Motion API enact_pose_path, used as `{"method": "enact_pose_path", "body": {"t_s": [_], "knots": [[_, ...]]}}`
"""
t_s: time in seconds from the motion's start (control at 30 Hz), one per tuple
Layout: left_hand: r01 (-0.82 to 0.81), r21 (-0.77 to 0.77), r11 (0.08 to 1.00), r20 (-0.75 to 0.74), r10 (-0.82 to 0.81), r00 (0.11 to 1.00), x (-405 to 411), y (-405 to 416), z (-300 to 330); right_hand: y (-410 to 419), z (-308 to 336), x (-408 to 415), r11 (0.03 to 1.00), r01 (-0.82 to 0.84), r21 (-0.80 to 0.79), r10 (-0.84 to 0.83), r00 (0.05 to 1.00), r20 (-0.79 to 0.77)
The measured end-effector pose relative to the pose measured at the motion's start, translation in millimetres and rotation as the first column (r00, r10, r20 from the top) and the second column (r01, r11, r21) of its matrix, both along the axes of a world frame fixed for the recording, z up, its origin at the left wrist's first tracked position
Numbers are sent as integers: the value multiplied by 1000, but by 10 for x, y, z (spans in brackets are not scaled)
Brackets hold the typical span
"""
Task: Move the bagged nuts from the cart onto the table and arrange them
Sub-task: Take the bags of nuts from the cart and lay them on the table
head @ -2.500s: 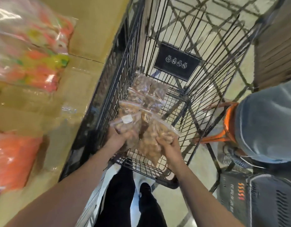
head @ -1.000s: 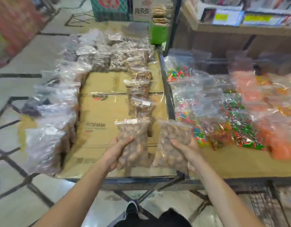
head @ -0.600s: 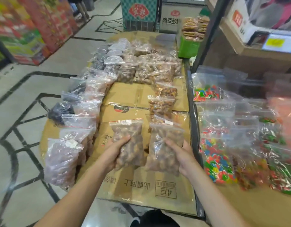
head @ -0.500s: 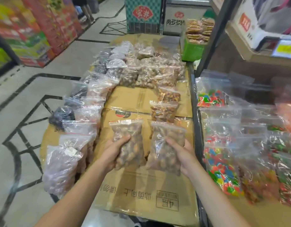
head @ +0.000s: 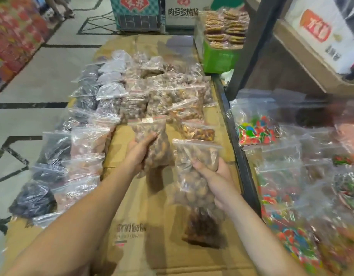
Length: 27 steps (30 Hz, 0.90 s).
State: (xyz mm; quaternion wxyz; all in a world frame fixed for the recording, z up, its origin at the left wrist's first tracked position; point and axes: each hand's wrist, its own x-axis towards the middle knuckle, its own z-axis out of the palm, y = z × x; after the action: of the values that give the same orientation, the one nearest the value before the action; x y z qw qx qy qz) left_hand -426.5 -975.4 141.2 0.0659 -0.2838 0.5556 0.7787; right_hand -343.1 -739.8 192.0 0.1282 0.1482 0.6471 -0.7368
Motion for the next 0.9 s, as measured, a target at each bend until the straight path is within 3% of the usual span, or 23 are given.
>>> {"method": "enact_pose_path", "body": {"t_s": [0.23,0.4,0.47,0.57,0.77,0.9], "knots": [[-4,21,1000,8,4,1000,-977,-61,-100,-314,-25,-396,999,21,46,-22,1000,14],[-77,-103,992,71,84,994,-1205,16,-227,-420,-42,-606,994,-43,100,43,999,3],[-9,-231,973,79,28,996,-1250,26,-239,-430,-56,-646,990,-67,121,69,998,-10],[106,-506,856,101,-64,993,-1229,-56,-243,-497,-50,-659,983,-97,157,99,995,-1],[279,-488,827,139,-242,960,-1145,-299,-169,-659,-49,-549,982,-124,141,125,992,6],[351,-578,737,180,-304,936,-1156,-344,-75,-839,-67,-475,987,-108,121,105,994,33]]}}
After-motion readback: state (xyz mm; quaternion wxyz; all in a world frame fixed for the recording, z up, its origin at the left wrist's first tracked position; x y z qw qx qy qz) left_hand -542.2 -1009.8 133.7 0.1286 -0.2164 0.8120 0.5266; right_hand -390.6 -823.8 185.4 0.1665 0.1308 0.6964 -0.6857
